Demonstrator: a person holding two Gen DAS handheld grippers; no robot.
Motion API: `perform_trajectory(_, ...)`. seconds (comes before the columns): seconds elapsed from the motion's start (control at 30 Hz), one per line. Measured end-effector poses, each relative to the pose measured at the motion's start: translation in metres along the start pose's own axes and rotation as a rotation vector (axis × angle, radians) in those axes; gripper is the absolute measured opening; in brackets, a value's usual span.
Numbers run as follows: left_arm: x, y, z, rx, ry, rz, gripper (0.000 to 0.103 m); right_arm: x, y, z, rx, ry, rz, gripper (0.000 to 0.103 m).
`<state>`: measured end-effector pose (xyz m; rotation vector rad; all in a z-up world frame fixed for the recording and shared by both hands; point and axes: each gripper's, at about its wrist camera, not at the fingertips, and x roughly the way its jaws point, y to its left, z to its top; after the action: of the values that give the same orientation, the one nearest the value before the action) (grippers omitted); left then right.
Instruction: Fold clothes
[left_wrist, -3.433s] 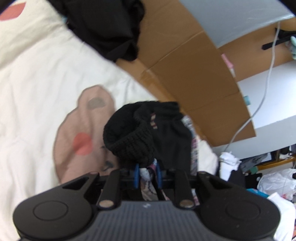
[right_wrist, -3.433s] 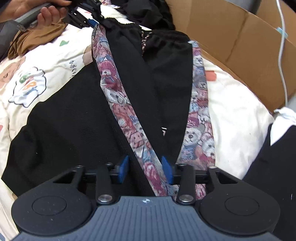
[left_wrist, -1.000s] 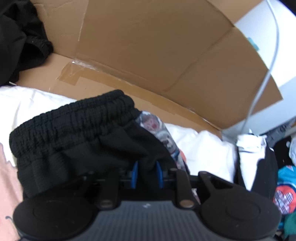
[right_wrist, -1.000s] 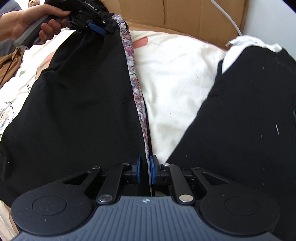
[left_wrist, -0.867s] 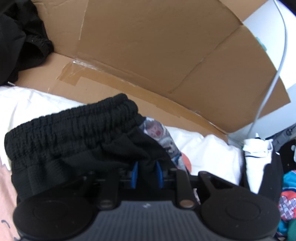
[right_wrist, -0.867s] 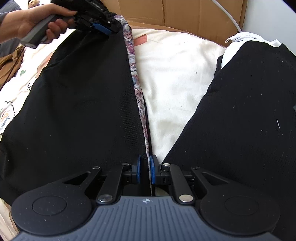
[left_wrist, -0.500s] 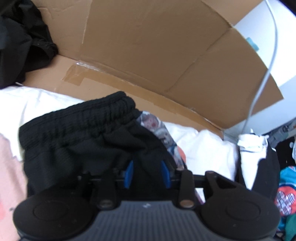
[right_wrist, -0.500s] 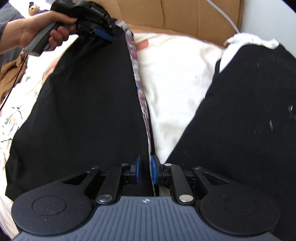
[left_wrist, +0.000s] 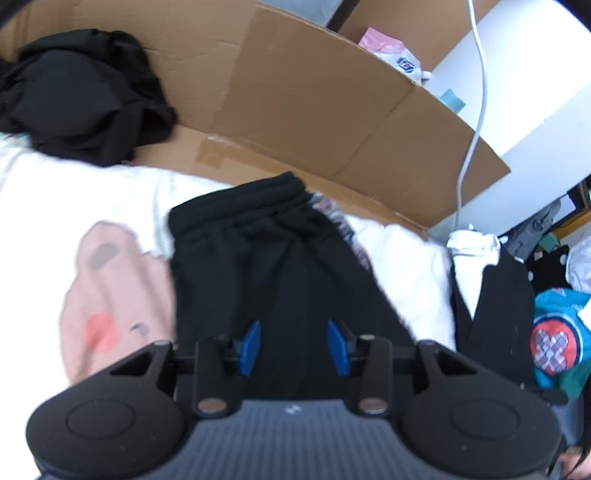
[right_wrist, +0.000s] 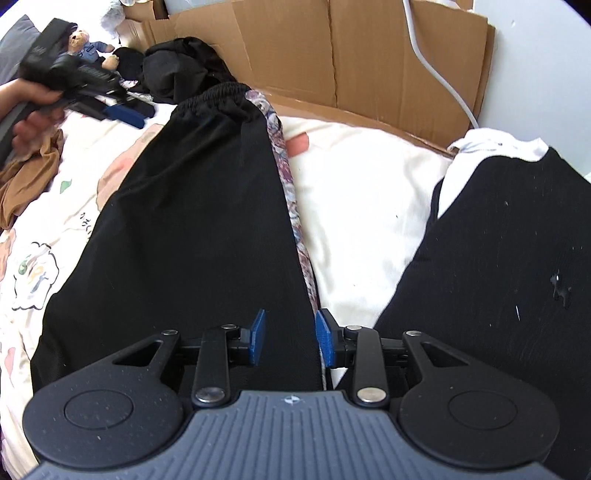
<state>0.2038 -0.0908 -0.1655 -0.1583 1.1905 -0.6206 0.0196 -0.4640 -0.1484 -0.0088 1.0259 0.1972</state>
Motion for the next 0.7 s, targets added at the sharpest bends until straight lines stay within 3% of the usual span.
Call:
perform_trajectory(0.2,-0.020,0.031,-0.035,-0.005,0.040,0.009,0.047,0.002,0.013,0.008,-0.001,0.004,-0.011,0.035)
perform_trajectory(0.27,-0.021,0.042,-0.050,-0.014,0.065,0.004,0.047,0.005,0.015,0.009,-0.002,0.013,-0.016,0.040)
perform_trajectory(0.53,-0.002,0.086,-0.119,-0.062,0.180,-0.112,0.047,0.029,0.015,0.009,0.014,0.066,-0.063,0.042)
perform_trajectory(0.7,0.008,0.095,-0.142,-0.066,0.219,-0.177,0.047,0.047,0.014,0.005,0.004,0.114,-0.090,0.043)
